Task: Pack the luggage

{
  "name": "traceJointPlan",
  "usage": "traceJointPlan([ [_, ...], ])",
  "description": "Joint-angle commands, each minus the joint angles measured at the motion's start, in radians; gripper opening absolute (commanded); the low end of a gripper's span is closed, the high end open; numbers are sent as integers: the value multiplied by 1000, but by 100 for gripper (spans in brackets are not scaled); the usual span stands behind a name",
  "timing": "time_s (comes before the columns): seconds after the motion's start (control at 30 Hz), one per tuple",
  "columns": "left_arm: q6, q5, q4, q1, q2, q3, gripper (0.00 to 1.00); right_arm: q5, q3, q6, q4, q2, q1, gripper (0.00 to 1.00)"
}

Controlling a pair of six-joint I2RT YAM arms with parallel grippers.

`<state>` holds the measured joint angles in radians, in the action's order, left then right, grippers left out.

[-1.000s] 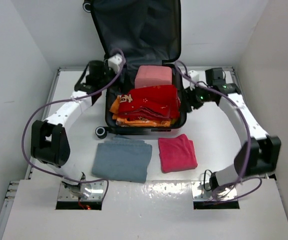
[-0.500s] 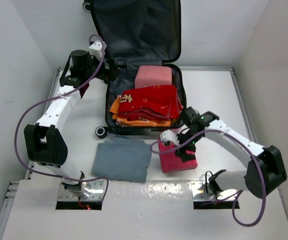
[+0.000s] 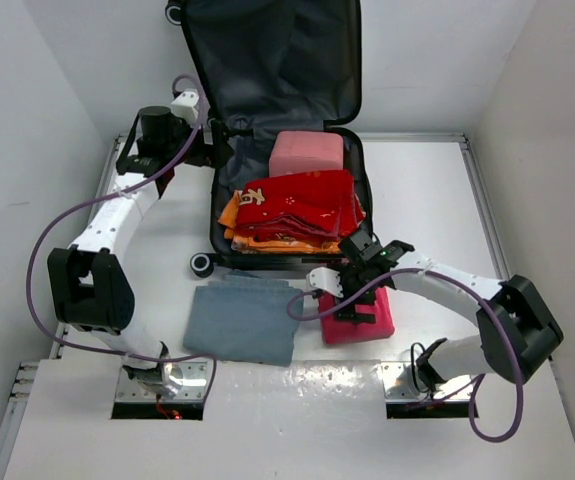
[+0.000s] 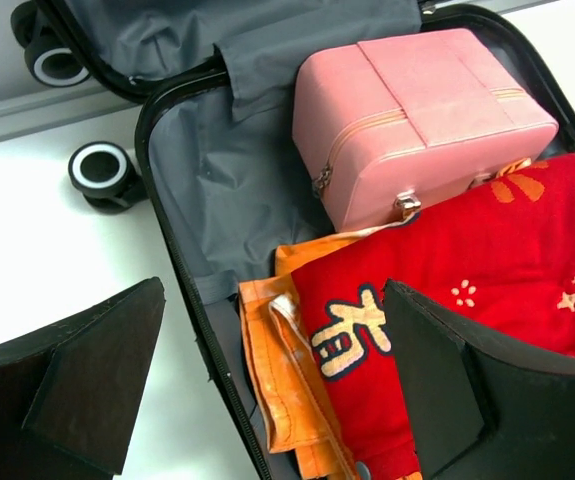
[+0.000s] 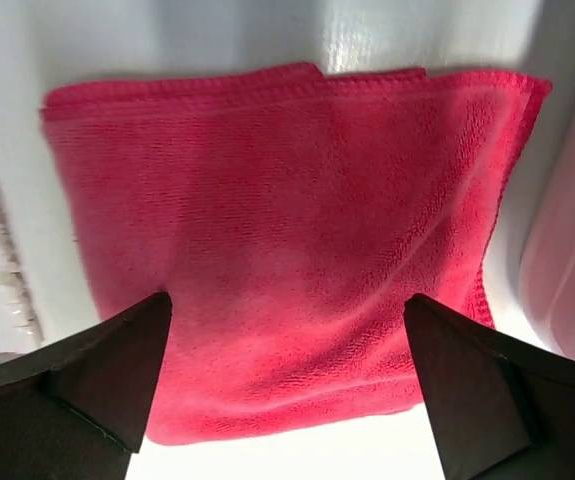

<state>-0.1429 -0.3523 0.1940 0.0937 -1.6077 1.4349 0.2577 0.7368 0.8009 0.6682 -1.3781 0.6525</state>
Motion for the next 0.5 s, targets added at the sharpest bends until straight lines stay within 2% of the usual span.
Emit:
traceJointPlan([
  [0.0, -10, -4, -15, -15, 31, -2, 95, -40, -13, -5, -41, -30, 7, 98],
  [0.2, -35, -30, -24, -43, -7, 7, 95, -26, -5, 20, 5, -125, 2, 98],
  [0.3, -26, -43, -24, -52, -34, 50, 95, -69, -13, 27, -16, -174, 27, 95],
  [0.4, -26, -43, -24, -71, -70, 102, 95, -116, -8, 35, -42, -225, 44, 83],
  [0.47, -35, -43, -24, -71, -84, 125, 95, -132, 13, 14, -41, -268, 53, 60],
])
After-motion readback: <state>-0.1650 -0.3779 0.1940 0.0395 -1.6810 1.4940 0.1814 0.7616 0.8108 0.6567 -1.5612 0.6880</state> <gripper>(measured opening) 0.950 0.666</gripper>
